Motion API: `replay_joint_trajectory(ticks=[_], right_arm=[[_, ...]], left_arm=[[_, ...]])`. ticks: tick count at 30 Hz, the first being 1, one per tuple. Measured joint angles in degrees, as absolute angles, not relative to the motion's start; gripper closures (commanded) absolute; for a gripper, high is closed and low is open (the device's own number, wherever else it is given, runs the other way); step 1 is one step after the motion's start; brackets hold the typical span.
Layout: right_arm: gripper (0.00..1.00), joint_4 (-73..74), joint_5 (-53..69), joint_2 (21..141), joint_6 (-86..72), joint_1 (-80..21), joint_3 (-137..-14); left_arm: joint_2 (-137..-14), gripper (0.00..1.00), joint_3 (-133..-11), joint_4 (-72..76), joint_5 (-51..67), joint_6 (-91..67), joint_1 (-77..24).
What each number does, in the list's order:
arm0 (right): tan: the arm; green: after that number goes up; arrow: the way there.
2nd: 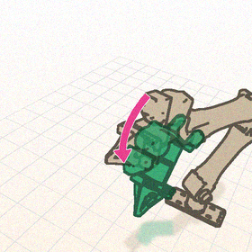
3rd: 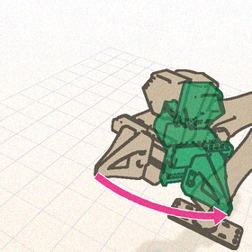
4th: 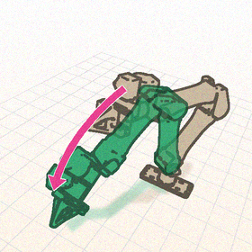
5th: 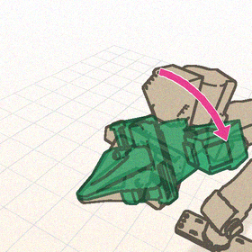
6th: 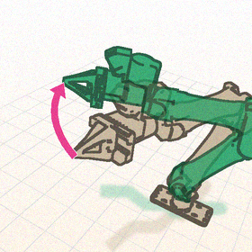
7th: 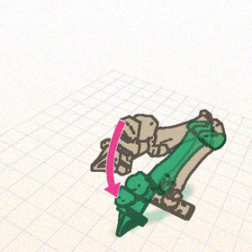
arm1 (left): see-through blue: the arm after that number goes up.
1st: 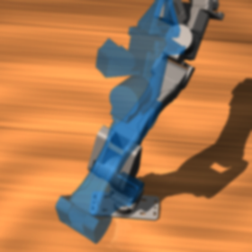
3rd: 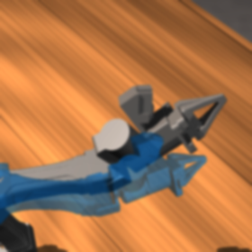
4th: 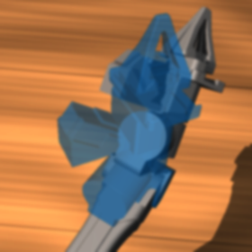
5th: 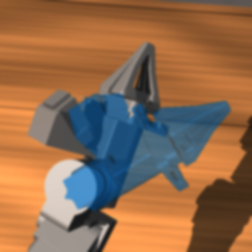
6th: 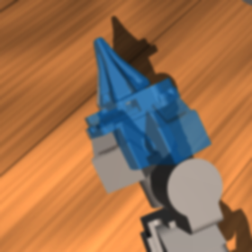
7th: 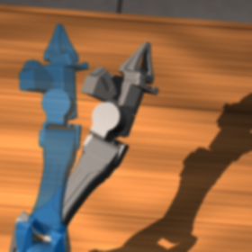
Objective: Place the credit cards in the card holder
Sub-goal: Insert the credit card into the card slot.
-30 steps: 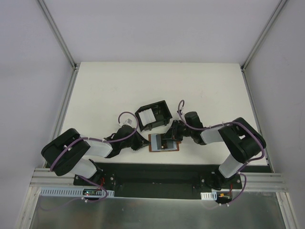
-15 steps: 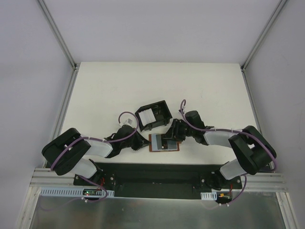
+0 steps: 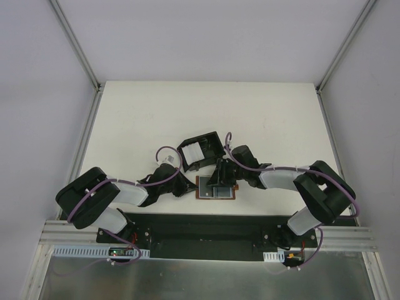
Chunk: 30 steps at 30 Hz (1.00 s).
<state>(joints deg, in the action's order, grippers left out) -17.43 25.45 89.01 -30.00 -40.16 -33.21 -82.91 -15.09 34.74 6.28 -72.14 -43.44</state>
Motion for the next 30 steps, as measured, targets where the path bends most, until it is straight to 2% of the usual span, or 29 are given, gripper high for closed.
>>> replay_joint_trajectory(ticks=[18, 30], right_arm=[[0.56, -12.7, 21.9, 89.4, -29.3, -42.3, -36.2], [0.53, -3.4, 16.2, 80.9, -23.2, -43.5, -38.3]], left_arm=[[-82.8, 1.0, -15.1, 34.7, 6.4, -71.7, -43.4], [-80.6, 1.0, -14.4, 32.6, 6.3, -71.3, -43.5]])
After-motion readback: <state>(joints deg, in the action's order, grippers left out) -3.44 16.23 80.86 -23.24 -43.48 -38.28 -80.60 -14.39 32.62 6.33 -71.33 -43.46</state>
